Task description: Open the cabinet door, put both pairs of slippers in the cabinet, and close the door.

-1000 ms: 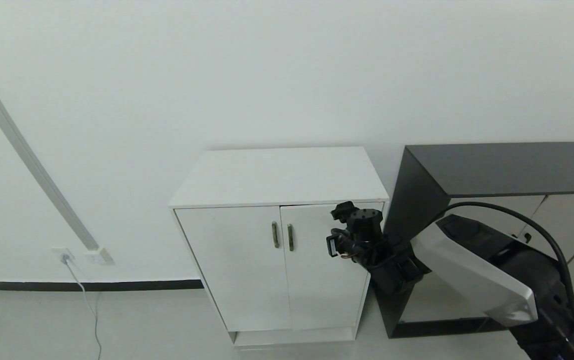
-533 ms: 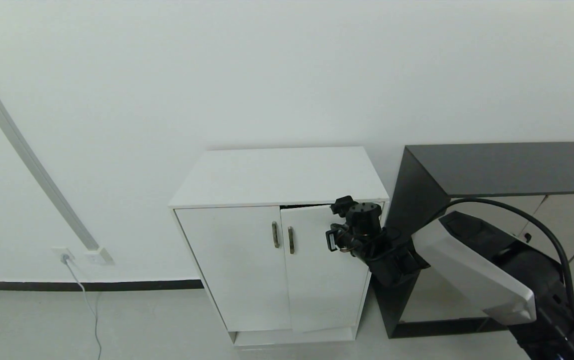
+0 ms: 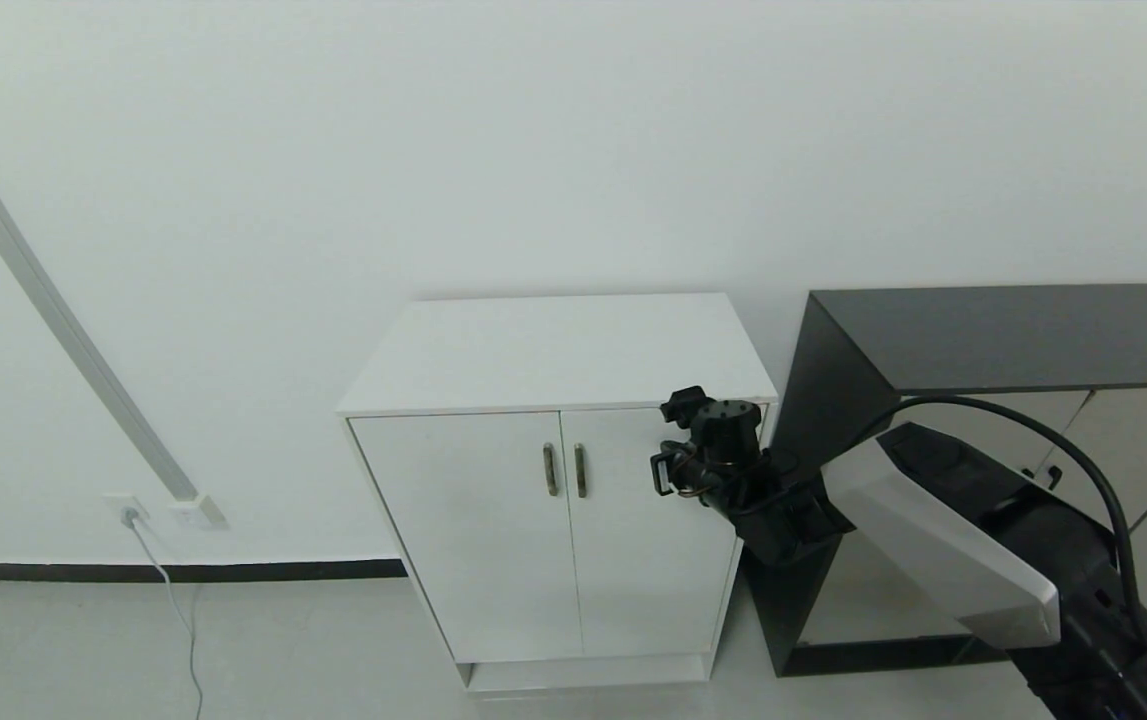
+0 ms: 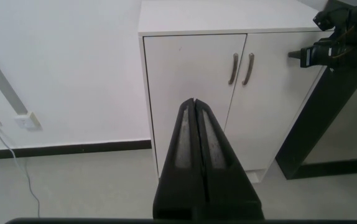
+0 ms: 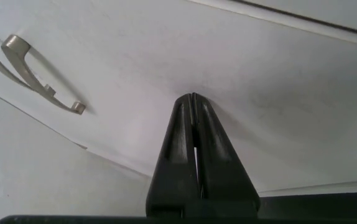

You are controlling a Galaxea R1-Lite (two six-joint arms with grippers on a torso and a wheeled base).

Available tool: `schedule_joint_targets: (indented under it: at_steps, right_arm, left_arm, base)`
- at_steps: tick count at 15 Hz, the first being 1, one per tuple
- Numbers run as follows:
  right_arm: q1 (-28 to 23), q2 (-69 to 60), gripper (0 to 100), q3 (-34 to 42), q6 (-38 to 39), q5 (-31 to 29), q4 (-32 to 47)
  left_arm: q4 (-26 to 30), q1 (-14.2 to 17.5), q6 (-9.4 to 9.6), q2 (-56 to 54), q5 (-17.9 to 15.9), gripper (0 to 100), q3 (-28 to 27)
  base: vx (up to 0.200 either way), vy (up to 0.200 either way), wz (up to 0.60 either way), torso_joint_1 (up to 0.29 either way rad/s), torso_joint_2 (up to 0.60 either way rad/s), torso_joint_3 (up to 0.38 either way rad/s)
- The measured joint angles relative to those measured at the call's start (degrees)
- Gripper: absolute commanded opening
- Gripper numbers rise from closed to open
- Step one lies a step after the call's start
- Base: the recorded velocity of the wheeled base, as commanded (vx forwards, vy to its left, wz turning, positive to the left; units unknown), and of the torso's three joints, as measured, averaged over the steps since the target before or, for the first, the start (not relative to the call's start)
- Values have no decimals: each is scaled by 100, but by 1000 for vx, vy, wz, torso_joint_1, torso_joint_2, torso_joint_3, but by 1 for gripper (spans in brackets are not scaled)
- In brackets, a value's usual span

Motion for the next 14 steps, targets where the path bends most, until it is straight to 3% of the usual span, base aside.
schedule_joint_targets:
  at_steps: [14]
  right_arm:
    - [-49, -23, 0, 44, -4, 0, 15]
  left_arm:
    - [0, 0, 0, 0, 0, 0, 0]
  base:
    - [0, 0, 0, 0, 0, 0]
